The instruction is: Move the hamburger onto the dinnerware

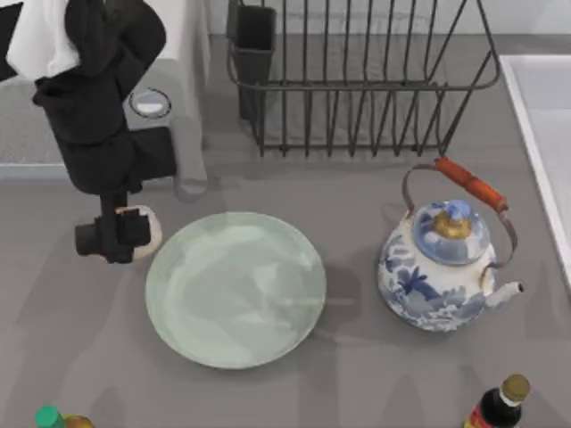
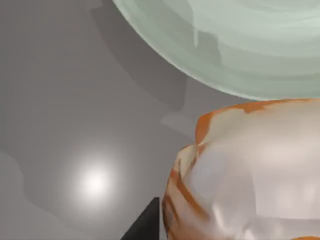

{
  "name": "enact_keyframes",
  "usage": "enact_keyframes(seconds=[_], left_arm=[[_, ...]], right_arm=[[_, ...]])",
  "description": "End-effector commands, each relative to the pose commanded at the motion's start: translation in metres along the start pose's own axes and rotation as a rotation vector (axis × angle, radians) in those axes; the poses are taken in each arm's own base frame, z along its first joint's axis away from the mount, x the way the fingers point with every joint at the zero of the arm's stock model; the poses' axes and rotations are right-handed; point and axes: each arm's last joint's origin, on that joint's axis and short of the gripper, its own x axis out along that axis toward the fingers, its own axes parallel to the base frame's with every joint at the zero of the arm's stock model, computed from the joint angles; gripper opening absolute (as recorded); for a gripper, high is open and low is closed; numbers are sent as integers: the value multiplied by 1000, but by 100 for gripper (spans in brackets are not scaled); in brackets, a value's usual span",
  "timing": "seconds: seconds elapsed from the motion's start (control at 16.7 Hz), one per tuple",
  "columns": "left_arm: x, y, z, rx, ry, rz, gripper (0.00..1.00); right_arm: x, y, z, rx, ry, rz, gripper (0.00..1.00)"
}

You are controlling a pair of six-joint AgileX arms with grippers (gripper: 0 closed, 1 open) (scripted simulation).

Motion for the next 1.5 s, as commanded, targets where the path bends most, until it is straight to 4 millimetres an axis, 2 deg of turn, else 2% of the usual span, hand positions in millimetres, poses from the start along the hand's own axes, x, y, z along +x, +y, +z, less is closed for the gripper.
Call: enact_keyframes(seconds=[0.24, 0.42, 0.78, 1.2, 1.44, 1.5], left_arm=[[8, -23, 62, 156, -4, 26, 0], [12, -38, 89, 229, -13, 40, 0], [13, -39, 90, 237, -14, 42, 0], [55, -38, 94, 238, -15, 43, 0], [57, -38, 94, 239, -14, 43, 0], [57, -38, 94, 239, -14, 43, 8]], right_arm=[[0, 0, 0, 0, 0, 0, 100], [0, 0, 0, 0, 0, 0, 100], [0, 0, 0, 0, 0, 0, 100], [0, 0, 0, 0, 0, 0, 100], [0, 0, 0, 0, 0, 0, 100], [0, 0, 0, 0, 0, 0, 100]])
